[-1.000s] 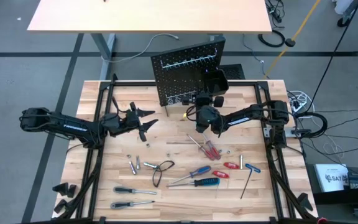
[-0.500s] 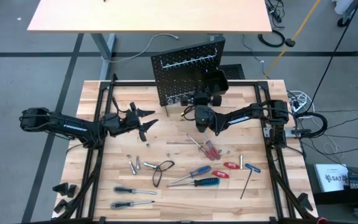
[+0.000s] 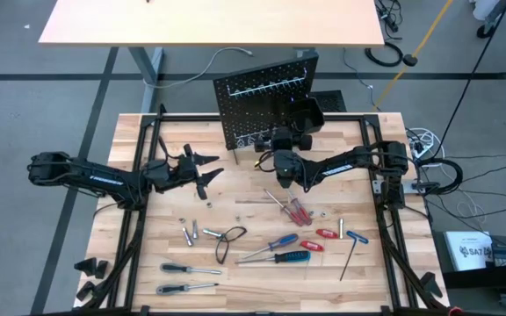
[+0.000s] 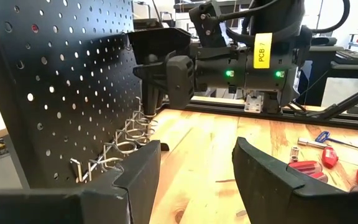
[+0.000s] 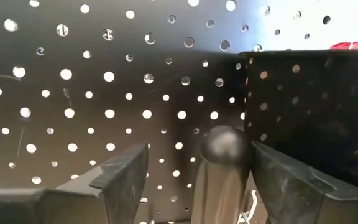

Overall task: Hang tools onto peg board
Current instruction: Hang the black screwdriver on the peg board, then adjust the peg board

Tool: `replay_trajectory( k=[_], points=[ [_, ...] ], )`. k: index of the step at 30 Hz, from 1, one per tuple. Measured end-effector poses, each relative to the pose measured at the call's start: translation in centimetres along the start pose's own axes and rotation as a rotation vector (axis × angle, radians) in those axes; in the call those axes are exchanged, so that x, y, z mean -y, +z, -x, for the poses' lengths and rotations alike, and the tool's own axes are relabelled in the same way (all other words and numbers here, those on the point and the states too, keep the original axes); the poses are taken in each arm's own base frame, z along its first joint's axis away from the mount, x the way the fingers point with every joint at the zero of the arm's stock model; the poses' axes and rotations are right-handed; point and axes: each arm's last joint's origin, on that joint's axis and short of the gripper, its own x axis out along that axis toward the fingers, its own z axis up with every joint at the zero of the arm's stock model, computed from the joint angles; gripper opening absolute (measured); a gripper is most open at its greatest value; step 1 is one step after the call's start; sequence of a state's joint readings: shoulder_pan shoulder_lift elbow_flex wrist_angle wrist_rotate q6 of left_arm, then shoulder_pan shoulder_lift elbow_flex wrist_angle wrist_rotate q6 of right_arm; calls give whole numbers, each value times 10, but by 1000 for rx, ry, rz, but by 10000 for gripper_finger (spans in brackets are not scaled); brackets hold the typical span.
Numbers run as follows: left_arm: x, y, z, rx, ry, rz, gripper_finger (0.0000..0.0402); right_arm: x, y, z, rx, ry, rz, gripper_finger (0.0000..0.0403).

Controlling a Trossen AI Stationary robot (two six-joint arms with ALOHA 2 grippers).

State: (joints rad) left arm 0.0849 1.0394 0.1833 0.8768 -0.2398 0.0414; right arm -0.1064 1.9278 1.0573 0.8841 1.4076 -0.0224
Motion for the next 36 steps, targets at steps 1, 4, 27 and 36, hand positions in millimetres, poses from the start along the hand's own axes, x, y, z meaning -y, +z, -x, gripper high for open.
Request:
replay_trajectory(
  k=[1, 4, 27, 36],
  points=[
    [0, 0, 0, 0, 0, 0, 200, 0, 0, 1, 0, 1, 10, 269],
    [0, 0, 0, 0, 0, 0, 200, -1, 0, 7, 0, 12, 37, 269],
    [0, 0, 0, -4, 0, 0, 200, 4, -51, 76, -189, 304, 201, 265],
    [0, -3, 0, -34, -1, -4, 200, 39, -4, 136, -331, 634, 367, 265]
  ],
)
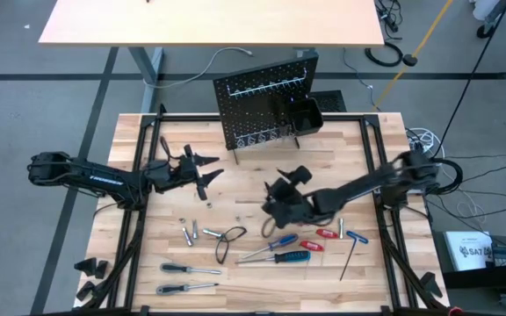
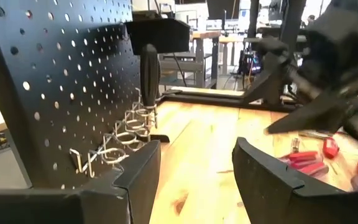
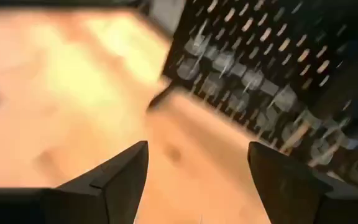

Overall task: Hang tools onto peg board
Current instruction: Adjust the peg board

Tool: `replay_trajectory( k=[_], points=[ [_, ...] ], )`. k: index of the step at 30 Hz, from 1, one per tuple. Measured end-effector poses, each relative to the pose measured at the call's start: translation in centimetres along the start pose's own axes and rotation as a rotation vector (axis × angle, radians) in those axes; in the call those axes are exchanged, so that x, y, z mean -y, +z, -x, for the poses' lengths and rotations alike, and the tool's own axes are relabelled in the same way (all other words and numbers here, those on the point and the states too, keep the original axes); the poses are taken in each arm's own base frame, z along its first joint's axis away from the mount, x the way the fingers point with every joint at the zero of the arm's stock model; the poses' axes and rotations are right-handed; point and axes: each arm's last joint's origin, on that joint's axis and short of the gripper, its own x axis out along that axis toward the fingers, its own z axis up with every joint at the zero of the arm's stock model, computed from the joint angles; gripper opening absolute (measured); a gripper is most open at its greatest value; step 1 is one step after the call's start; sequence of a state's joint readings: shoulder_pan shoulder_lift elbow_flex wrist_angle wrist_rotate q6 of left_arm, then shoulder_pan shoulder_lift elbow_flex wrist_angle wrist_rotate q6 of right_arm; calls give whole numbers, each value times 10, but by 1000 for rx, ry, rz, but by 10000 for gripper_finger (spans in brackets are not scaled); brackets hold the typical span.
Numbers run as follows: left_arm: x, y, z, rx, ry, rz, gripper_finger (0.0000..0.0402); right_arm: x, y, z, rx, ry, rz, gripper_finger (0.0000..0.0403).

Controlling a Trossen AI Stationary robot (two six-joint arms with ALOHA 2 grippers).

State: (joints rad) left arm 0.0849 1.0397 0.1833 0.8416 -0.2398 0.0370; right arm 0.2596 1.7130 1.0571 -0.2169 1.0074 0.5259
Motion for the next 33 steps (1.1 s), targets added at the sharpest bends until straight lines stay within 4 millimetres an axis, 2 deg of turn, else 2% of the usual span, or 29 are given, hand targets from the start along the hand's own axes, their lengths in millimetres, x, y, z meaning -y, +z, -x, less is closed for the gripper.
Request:
replay_trajectory(
  k=[3, 5, 8, 10, 15, 18, 21, 23, 29, 33],
  points=[
    [0, 0, 0, -2, 0, 12, 200, 25, 0, 27, -156, 58, -11, 265],
    [0, -1, 0, -11, 0, 27, 200, 42, -6, 44, -238, 28, -3, 265],
    [0, -4, 0, -43, 12, 43, 200, 64, -25, 66, -259, -24, 23, 265],
    [-1, -6, 0, -65, 31, 59, 200, 78, -42, 73, -255, -25, 3, 265],
    [-1, -13, 1, -124, 57, 126, 200, 112, -99, 66, -277, 36, -130, 265],
    [-2, -12, 1, -122, 70, 120, 200, 122, -120, 60, -305, 169, -229, 265],
    [-8, -5, -1, -50, 133, 82, 200, 128, -125, 59, -237, 243, -296, 265],
    [-18, -1, -3, -4, 157, 94, 200, 133, -124, 59, -171, 214, -306, 265],
    [-58, -2, -11, -61, 113, 137, 200, 140, -119, 57, -109, 164, -292, 265],
    [-67, -3, -11, -51, -63, 154, 200, 144, -118, 52, -103, 118, -258, 265]
  ],
)
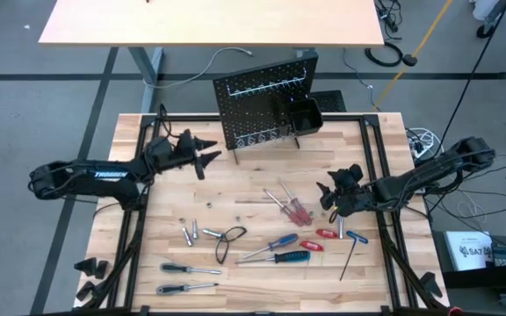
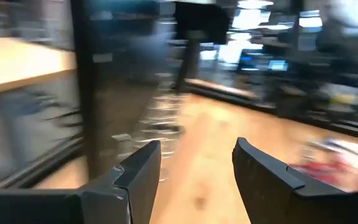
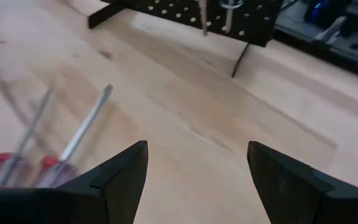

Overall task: Hang tools onto peg board
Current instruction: Adjust the peg board

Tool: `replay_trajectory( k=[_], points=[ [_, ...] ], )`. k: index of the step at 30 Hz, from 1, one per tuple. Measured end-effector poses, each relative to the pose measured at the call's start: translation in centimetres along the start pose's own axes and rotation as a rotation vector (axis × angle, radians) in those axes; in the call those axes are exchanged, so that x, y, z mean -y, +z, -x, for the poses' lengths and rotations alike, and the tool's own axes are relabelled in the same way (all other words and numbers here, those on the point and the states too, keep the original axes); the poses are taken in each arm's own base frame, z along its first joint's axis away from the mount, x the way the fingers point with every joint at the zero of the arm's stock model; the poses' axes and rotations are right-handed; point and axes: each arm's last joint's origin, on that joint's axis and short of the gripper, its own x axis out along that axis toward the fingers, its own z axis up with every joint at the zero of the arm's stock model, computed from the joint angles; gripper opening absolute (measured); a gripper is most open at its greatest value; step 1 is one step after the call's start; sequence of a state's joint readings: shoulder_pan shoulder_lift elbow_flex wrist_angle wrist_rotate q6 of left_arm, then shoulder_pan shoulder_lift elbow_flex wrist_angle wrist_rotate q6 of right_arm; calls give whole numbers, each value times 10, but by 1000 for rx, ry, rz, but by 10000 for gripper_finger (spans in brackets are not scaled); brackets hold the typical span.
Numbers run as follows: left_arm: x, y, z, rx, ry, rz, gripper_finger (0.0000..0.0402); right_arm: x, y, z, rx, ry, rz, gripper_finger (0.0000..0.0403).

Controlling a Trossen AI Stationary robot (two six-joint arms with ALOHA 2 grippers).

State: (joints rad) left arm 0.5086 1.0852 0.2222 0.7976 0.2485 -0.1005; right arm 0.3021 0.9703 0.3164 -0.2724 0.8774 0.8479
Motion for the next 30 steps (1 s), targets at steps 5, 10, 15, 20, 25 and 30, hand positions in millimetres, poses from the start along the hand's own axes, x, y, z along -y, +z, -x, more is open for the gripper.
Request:
replay_trajectory(
  k=[5, 10, 15, 20, 25, 30],
  points=[
    [-5, 2, -7, 11, -55, -30, 200, 5, 5, -7, 14, -55, 9, 265],
    [-19, 10, -27, -7, -64, -22, 200, 6, 6, -9, -13, -44, -35, 265],
    [-29, 9, -44, -45, -73, -7, 200, 5, 6, -10, -37, -14, -48, 265],
    [-48, 8, -47, -55, -54, 3, 200, 3, 8, -10, -16, -4, -65, 265],
    [-73, 12, -46, -54, -58, 48, 200, 1, 10, -10, 2, 8, -52, 265],
    [-92, 12, -41, -53, 3, 78, 200, 3, 11, -11, 20, -21, -53, 265]
  ],
)
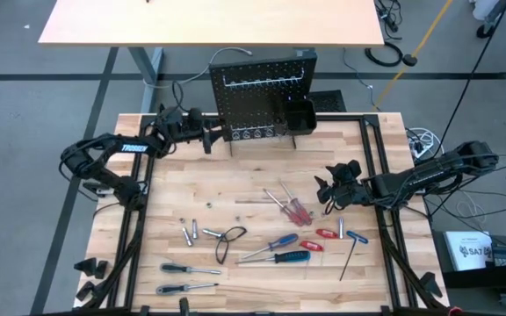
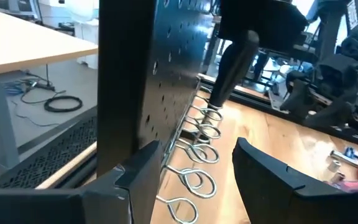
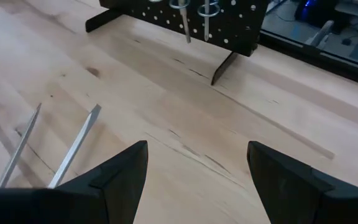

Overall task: Hang tools onto peg board
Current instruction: Adjust the peg board

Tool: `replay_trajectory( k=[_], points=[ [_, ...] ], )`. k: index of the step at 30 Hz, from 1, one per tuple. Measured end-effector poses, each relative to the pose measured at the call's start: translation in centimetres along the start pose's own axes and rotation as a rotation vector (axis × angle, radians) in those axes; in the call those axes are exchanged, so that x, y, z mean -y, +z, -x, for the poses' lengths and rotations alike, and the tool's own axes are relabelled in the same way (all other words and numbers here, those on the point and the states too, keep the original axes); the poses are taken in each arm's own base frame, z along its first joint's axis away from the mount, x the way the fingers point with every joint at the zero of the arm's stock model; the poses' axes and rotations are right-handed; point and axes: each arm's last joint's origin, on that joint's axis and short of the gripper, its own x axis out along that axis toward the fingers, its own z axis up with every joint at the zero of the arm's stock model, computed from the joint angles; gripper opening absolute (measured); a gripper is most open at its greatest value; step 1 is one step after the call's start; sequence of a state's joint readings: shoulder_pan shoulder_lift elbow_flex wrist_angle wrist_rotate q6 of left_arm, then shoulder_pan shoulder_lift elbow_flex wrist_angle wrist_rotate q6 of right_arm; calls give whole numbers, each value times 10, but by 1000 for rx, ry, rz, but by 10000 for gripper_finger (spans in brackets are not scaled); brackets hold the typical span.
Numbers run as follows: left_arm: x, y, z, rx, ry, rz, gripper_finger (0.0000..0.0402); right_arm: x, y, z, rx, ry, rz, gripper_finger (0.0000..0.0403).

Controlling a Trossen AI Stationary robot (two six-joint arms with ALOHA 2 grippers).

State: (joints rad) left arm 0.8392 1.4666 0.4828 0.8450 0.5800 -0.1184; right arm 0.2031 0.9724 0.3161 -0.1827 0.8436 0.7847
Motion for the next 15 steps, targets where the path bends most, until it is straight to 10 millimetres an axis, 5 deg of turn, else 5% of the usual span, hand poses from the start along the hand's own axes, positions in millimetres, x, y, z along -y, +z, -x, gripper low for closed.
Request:
replay_trajectory(
  k=[9, 15],
  points=[
    [-19, 7, 6, -17, 57, 6, 200, 3, -1, -8, -16, -54, -6, 265],
    [-10, 2, 4, -77, -125, 121, 200, 3, -4, -12, -39, -67, 9, 265]
  ],
)
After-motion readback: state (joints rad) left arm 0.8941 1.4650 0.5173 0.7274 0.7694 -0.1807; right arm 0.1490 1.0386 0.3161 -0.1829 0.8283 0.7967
